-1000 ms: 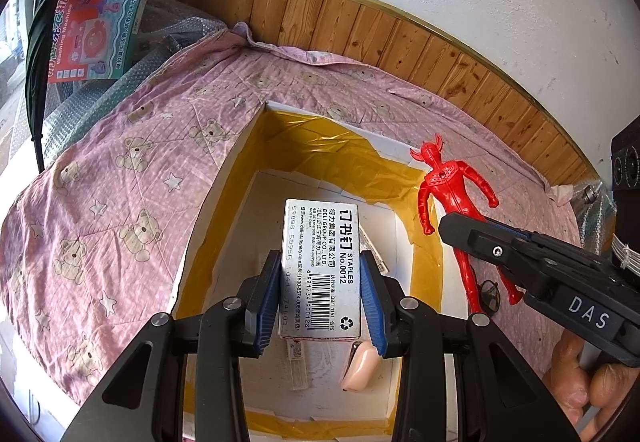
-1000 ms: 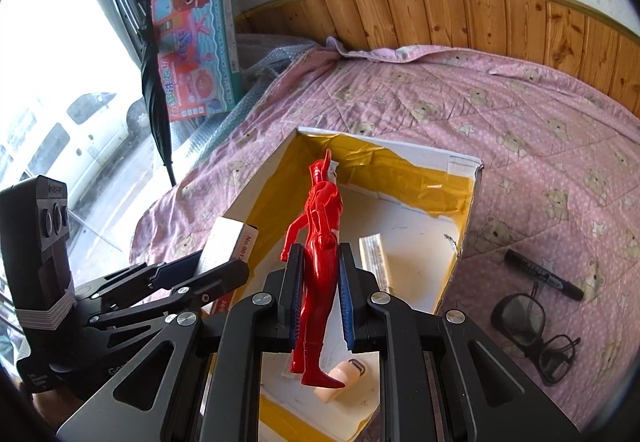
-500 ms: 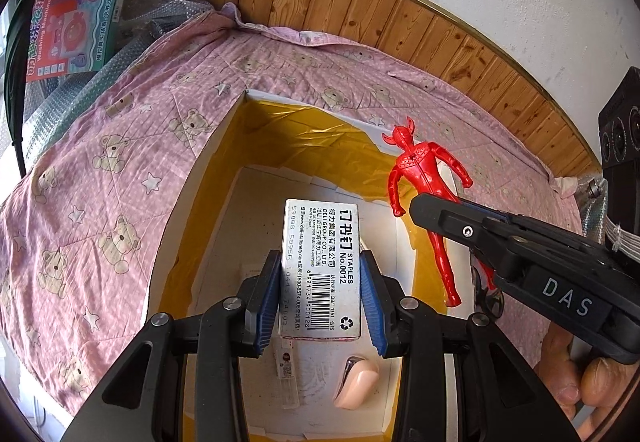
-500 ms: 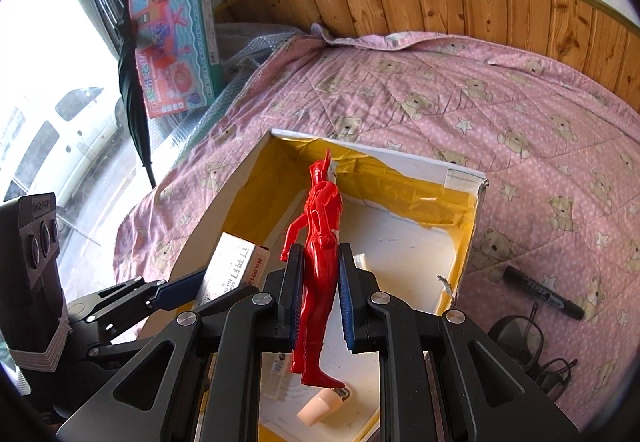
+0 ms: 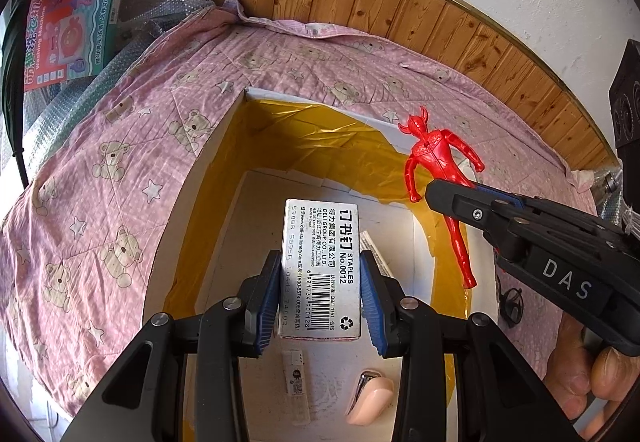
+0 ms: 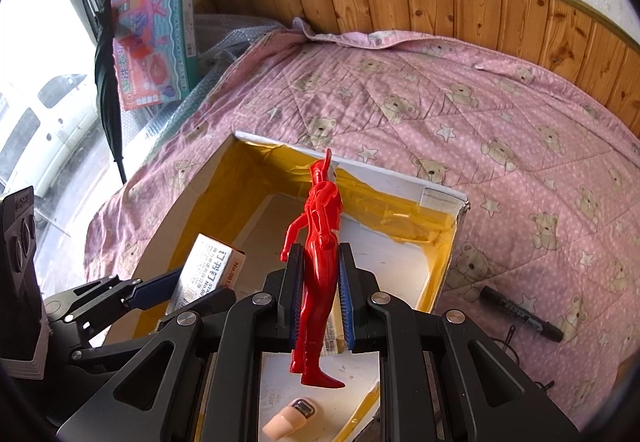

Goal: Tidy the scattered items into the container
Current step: 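Open the left tool to drop the staples box while the right tool drops the red figure in, then move both tools back toward the marker, glasses and tape roll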

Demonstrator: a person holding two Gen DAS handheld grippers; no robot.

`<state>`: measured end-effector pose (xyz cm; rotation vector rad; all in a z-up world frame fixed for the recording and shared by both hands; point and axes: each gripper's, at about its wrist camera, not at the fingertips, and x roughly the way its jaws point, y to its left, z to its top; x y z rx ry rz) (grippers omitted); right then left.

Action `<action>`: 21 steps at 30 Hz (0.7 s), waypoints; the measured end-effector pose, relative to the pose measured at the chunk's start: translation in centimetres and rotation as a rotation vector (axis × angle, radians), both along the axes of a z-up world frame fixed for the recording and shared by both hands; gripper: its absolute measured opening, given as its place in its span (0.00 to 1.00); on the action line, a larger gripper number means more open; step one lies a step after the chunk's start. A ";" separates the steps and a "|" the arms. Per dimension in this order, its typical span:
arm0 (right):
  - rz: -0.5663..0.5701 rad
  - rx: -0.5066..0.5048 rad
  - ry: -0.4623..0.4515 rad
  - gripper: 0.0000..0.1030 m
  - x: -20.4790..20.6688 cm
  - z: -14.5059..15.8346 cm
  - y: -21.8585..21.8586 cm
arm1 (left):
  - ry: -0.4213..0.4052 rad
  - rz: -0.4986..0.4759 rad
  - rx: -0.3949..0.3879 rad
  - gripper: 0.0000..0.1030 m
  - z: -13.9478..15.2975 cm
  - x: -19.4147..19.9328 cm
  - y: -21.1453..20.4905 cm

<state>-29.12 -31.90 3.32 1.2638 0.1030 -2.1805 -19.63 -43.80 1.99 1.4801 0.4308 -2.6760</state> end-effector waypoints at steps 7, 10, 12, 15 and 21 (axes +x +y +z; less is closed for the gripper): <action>-0.030 -0.017 -0.011 0.27 -0.5 -1.1 1.1 | -0.044 0.009 0.019 0.48 -2.3 -1.5 -0.4; -0.037 -0.038 -0.018 0.27 0.1 -1.0 1.9 | -0.039 0.025 0.044 0.48 -2.3 -0.9 -1.1; -0.048 -0.062 -0.026 0.27 0.5 -0.9 2.6 | -0.027 0.034 0.052 0.48 -1.8 -0.4 -1.4; -0.058 -0.099 -0.036 0.27 1.5 -0.6 3.5 | -0.008 0.039 0.053 0.48 -0.7 0.6 -1.6; -0.051 -0.142 -0.039 0.27 4.1 -0.1 4.7 | 0.024 0.023 0.053 0.48 1.1 3.4 -0.5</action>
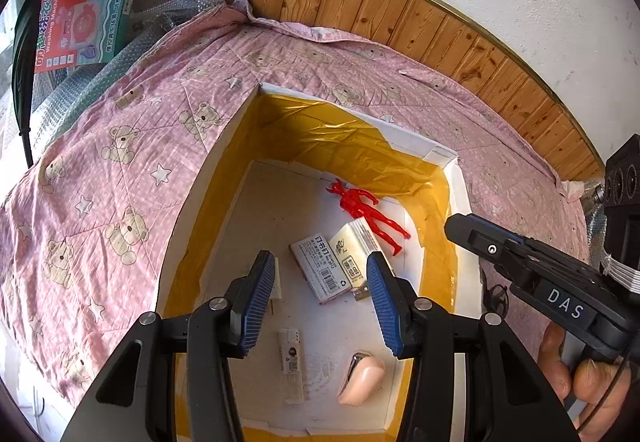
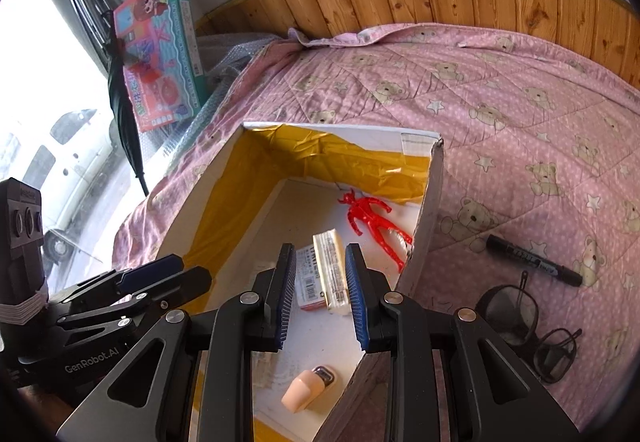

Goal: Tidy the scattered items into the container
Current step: 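Move both tools back toward the marker, glasses and tape roll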

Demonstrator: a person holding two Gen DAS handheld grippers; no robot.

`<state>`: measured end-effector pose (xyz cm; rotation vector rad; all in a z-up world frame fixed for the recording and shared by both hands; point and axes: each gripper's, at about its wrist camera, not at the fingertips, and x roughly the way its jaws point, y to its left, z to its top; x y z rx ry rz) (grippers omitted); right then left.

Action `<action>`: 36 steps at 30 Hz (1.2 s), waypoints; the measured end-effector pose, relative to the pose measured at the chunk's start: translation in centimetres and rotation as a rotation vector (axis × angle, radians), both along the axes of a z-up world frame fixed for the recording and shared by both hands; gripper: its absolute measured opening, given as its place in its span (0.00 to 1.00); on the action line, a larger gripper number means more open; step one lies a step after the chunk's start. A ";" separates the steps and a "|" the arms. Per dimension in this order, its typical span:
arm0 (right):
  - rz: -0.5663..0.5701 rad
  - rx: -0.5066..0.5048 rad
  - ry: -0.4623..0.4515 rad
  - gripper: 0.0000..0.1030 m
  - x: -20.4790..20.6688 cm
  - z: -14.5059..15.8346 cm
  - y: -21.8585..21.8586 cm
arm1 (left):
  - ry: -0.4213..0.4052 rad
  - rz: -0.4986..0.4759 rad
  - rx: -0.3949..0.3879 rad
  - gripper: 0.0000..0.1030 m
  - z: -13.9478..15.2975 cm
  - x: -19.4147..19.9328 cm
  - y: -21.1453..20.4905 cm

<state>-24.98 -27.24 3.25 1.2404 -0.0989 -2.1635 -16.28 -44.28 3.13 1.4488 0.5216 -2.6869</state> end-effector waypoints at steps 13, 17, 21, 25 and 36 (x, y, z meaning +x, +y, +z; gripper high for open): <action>-0.039 -0.163 -0.009 0.27 7.6 0.9 4.8 | 0.045 -0.047 -0.016 0.49 2.6 6.5 4.2; -0.098 -0.226 -0.023 0.27 9.6 0.4 8.1 | 0.048 -0.092 -0.028 0.49 2.9 7.7 6.5; -0.154 -0.256 -0.047 0.28 11.2 -0.7 11.5 | 0.053 -0.153 -0.042 0.49 3.0 8.7 9.5; -0.205 -0.269 -0.068 0.28 12.4 -1.8 14.6 | 0.051 -0.215 -0.051 0.49 2.9 9.2 12.6; -0.292 -0.292 -0.098 0.28 13.2 -3.9 19.9 | 0.033 -0.337 -0.061 0.49 2.4 9.4 19.3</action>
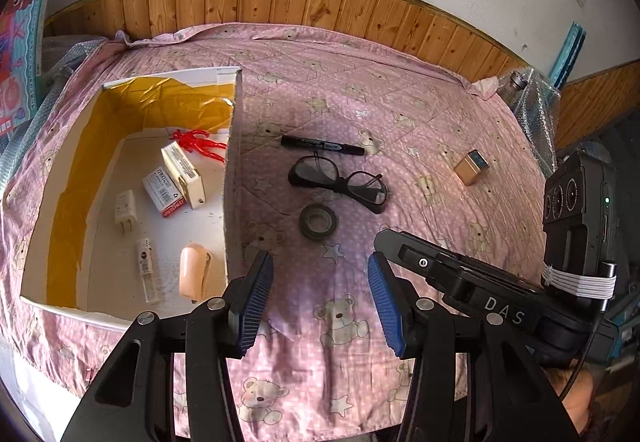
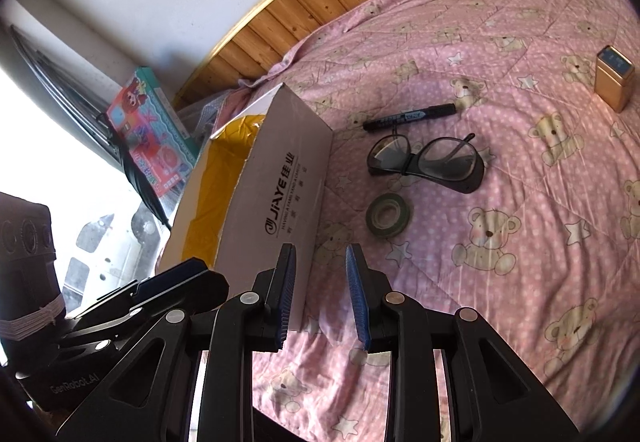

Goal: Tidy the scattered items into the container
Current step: 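Move both tools back toward the marker, glasses and tape roll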

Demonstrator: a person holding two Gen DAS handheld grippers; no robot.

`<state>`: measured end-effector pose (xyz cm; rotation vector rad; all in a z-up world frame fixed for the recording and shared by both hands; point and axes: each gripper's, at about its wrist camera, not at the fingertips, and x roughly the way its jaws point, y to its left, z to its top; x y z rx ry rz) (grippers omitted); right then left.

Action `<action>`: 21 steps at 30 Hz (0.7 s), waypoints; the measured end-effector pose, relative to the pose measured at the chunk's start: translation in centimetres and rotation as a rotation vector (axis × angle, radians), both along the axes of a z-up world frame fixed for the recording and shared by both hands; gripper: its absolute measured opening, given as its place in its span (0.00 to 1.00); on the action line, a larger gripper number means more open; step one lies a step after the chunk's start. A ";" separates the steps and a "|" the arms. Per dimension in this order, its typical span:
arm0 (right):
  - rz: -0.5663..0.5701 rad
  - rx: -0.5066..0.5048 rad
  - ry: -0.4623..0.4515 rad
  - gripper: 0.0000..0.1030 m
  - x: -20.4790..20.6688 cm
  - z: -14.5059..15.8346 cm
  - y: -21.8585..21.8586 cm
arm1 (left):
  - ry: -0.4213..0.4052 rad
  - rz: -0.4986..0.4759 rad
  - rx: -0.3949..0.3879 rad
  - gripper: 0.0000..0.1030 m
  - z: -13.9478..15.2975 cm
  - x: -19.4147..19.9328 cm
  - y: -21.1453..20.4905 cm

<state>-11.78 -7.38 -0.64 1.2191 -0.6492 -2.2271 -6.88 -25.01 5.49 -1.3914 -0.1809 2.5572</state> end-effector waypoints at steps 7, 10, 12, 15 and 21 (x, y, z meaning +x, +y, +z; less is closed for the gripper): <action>-0.040 0.009 -0.021 0.28 -0.7 -1.2 2.3 | -0.056 -0.010 0.015 0.49 -2.1 -1.4 2.0; -0.056 0.022 -0.034 0.28 -1.5 -2.0 3.3 | -0.083 -0.009 0.022 0.49 -3.3 -2.5 2.9; -0.066 0.032 -0.044 0.28 -2.1 -2.5 3.8 | -0.098 -0.011 0.014 0.49 -4.2 -3.3 3.5; -0.077 0.047 -0.055 0.28 -3.4 -3.1 4.5 | -0.124 -0.013 0.009 0.49 -5.6 -4.6 4.1; -0.089 0.090 -0.063 0.33 -6.5 -4.3 5.2 | -0.157 0.007 -0.003 0.49 -7.9 -7.2 4.7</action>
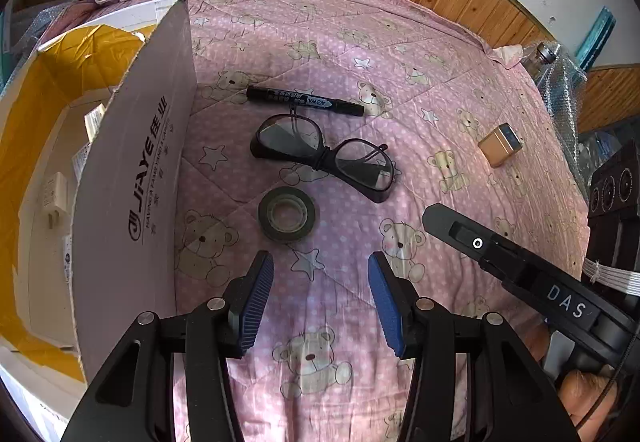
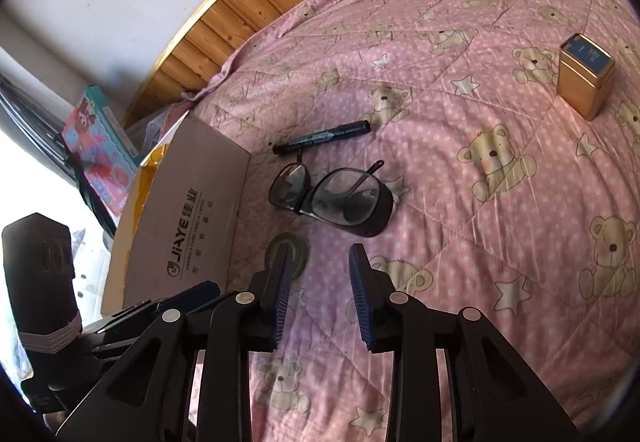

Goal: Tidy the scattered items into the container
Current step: 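Move both tools back toward the marker, glasses and tape roll, then grasp the green tape roll with the left tool while the right tool grasps the glasses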

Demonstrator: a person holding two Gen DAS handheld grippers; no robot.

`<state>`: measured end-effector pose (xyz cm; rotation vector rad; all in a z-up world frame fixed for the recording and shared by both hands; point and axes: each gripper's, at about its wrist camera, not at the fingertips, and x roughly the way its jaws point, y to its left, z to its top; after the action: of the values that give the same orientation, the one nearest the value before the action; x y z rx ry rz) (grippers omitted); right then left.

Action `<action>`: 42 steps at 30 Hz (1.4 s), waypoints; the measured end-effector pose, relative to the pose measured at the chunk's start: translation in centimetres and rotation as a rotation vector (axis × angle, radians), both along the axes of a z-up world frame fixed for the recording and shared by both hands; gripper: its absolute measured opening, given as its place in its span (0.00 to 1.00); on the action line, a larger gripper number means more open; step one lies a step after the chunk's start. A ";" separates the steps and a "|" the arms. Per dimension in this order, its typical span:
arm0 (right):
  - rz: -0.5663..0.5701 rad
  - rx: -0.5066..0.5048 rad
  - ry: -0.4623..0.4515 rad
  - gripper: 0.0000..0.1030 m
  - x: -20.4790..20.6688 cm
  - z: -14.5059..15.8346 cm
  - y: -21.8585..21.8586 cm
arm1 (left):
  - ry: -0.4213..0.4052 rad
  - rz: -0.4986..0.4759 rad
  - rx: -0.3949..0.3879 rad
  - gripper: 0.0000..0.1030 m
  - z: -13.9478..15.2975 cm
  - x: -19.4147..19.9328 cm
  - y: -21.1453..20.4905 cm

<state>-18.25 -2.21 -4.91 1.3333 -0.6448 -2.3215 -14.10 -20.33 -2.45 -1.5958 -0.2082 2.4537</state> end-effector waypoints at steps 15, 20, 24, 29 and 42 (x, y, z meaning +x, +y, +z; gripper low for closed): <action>0.117 0.109 -0.042 0.19 -5.9 -4.1 -1.3 | -0.045 0.047 -0.065 0.49 -4.9 -4.4 -0.1; 0.229 0.058 0.005 0.19 -2.8 -1.6 -3.0 | -0.058 0.139 -0.073 0.49 -6.2 -3.9 -2.8; 0.190 0.202 0.112 0.40 -4.1 -0.1 -3.6 | -0.051 0.119 -0.020 0.49 -6.2 -4.0 -2.6; 0.168 0.251 0.055 0.39 -7.8 -2.7 -3.4 | -0.039 0.073 -0.005 0.49 -6.2 -4.3 -1.9; 0.320 0.274 0.088 0.46 -6.3 -0.2 -7.1 | -0.029 0.087 0.001 0.51 -6.5 -4.3 -2.5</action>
<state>-24.56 -9.33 -5.07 1.3255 -0.0757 -2.2410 -18.35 -22.83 -8.99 -1.6565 -0.2898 2.4951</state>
